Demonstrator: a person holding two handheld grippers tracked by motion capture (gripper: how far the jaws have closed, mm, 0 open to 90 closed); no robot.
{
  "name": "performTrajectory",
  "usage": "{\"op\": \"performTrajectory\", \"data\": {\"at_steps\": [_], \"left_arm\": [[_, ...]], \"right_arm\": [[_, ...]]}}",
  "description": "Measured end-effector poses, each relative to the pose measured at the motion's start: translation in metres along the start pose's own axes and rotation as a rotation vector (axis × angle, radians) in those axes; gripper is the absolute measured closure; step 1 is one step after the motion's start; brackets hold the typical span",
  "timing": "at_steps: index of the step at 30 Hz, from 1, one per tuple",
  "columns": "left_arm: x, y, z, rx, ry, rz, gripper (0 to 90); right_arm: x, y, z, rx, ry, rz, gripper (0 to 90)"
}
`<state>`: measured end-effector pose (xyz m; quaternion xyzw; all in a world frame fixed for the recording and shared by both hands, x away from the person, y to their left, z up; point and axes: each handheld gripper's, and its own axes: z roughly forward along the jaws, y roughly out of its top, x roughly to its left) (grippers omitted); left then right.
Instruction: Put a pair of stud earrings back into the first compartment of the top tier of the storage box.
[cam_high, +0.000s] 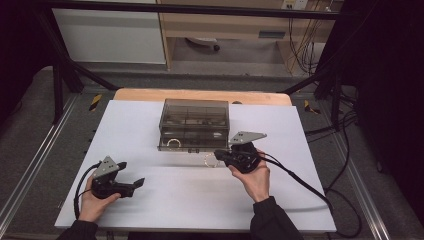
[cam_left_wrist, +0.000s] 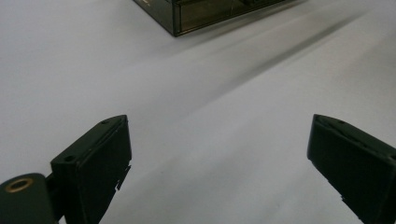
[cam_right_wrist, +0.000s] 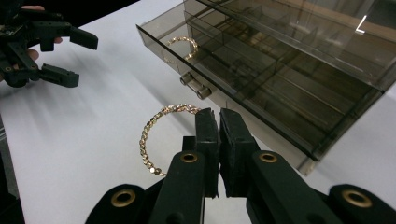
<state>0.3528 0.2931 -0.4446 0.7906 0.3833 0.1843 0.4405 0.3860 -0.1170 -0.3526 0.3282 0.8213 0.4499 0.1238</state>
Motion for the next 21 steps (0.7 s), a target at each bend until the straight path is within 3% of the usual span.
{"op": "performTrajectory", "data": {"at_steps": [21], "left_arm": [[0.001, 0.0, 0.0, 0.001, 0.0, 0.001, 6.2]], "right_arm": [[0.013, 0.044, 0.038, -0.029, 0.007, -0.023, 87.2]]}}
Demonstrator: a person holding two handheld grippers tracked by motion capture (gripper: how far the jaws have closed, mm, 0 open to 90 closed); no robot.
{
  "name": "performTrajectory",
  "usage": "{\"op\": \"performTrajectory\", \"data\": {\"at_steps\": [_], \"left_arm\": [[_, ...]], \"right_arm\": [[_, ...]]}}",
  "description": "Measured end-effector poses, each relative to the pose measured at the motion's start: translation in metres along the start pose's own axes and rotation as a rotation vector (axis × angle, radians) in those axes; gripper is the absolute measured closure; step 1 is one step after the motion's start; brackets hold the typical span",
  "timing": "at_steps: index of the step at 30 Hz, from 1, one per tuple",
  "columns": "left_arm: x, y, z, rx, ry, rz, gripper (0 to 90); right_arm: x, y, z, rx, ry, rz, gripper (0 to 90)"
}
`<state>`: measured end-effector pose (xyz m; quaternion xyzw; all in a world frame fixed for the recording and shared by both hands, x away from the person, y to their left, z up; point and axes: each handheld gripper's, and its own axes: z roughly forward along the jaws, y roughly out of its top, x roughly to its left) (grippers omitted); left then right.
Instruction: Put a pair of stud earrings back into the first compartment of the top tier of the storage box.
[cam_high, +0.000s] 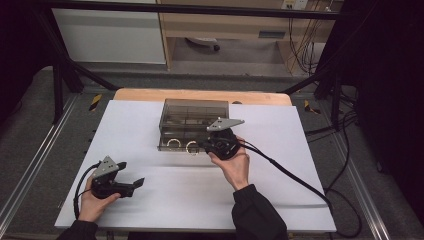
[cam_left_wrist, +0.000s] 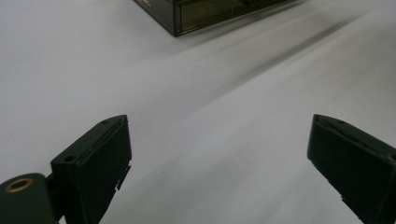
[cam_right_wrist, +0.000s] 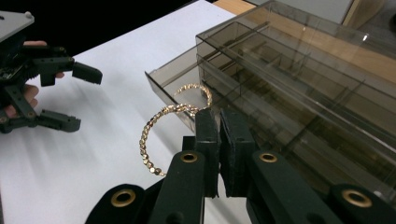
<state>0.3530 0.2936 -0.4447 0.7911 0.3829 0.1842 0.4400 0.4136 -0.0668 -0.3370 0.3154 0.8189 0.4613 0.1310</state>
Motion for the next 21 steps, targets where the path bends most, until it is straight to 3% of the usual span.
{"op": "performTrajectory", "data": {"at_steps": [21], "left_arm": [[0.0, 0.0, 0.0, -0.003, -0.001, 0.0, 6.2]], "right_arm": [[0.007, 0.028, 0.049, 0.006, -0.004, 0.013, 87.2]]}}
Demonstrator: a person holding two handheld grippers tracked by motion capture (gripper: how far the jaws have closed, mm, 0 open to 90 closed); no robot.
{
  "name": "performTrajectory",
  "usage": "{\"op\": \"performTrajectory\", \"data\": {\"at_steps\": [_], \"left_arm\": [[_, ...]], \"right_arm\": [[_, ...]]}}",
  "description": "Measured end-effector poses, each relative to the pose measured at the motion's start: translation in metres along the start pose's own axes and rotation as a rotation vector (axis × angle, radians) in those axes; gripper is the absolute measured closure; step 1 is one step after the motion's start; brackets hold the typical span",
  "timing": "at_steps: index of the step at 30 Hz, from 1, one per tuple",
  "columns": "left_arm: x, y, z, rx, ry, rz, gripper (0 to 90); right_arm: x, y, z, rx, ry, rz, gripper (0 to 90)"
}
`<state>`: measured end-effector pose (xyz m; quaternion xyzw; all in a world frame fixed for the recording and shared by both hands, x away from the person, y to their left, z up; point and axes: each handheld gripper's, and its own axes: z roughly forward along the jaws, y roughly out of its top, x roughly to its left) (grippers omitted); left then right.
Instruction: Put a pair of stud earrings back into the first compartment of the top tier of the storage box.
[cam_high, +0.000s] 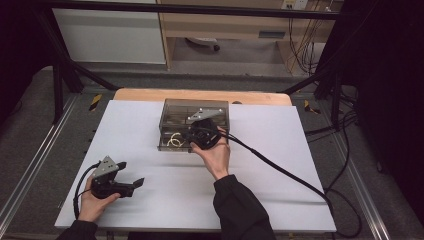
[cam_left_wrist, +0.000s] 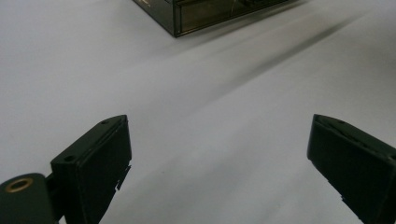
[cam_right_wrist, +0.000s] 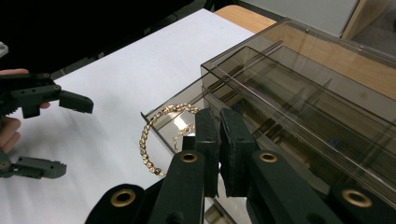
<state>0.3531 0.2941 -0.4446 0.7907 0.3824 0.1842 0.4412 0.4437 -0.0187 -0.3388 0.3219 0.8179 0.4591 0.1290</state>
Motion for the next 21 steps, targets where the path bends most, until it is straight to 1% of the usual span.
{"op": "performTrajectory", "data": {"at_steps": [3, 10, 12, 16, 21], "left_arm": [[0.0, 0.0, 0.0, 0.0, -0.001, 0.0, 6.1], [0.0, 0.0, 0.0, -0.001, -0.002, 0.0, 6.2], [0.0, 0.0, 0.0, -0.001, -0.003, 0.002, 6.1], [0.0, 0.0, 0.0, 0.0, -0.004, 0.001, 6.2], [-0.001, 0.0, 0.0, -0.001, -0.004, 0.001, 6.2]], "right_arm": [[0.002, 0.002, 0.008, 0.002, 0.004, 0.005, 87.2], [0.001, 0.004, 0.024, 0.017, -0.008, 0.003, 87.1], [0.0, 0.003, 0.028, 0.021, -0.008, 0.009, 87.1], [-0.003, 0.001, 0.034, 0.035, -0.019, 0.015, 87.1], [-0.004, -0.002, 0.04, 0.042, -0.019, 0.025, 87.1]]}}
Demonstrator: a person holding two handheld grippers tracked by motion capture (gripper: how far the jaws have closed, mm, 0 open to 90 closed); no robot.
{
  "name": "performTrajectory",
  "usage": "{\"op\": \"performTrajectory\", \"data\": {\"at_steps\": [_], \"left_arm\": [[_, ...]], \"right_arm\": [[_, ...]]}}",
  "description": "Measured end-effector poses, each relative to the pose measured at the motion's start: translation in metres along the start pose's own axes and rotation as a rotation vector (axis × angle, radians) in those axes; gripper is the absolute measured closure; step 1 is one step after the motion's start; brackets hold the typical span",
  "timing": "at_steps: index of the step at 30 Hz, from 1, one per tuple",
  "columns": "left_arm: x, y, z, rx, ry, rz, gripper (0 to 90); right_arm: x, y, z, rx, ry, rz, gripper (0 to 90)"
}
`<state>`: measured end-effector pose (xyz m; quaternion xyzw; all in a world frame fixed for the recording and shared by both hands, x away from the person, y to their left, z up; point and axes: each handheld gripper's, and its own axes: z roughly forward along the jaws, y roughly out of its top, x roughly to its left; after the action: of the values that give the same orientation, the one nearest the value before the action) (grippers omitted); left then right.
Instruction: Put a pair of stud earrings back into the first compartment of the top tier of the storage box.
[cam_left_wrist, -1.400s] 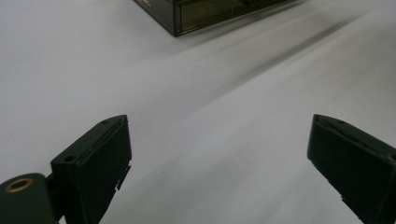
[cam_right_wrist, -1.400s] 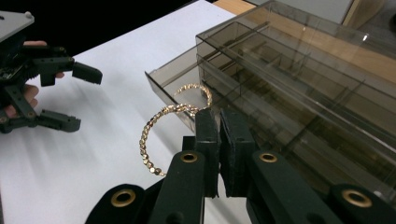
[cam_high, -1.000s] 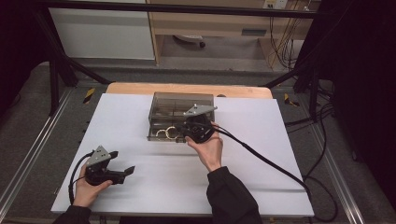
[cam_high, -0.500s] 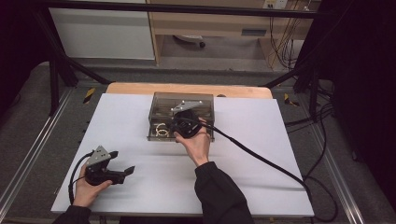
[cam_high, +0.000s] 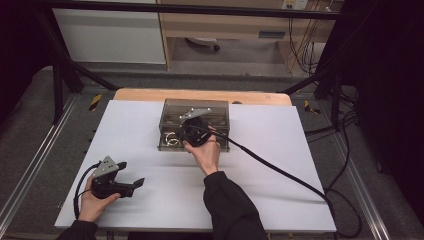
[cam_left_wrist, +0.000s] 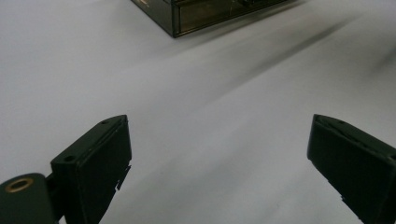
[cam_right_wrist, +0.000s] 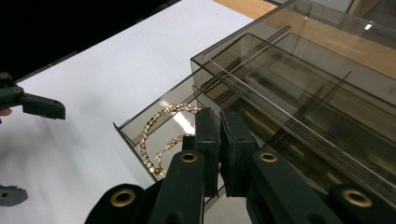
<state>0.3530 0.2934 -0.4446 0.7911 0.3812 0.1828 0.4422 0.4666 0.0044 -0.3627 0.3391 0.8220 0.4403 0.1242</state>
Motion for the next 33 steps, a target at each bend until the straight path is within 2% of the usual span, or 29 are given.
{"op": "performTrajectory", "data": {"at_steps": [19, 26, 33], "left_arm": [[0.0, 0.0, 0.0, 0.0, -0.001, 0.001, 6.2], [0.0, 0.0, 0.0, 0.0, 0.0, 0.002, 6.2], [0.0, 0.0, 0.0, 0.001, 0.0, 0.004, 6.2]], "right_arm": [[0.002, -0.011, 0.014, 0.021, -0.021, -0.031, 86.4], [0.003, -0.008, 0.008, 0.006, -0.011, -0.042, 81.3], [0.006, -0.003, -0.011, -0.023, 0.01, -0.048, 72.0]]}}
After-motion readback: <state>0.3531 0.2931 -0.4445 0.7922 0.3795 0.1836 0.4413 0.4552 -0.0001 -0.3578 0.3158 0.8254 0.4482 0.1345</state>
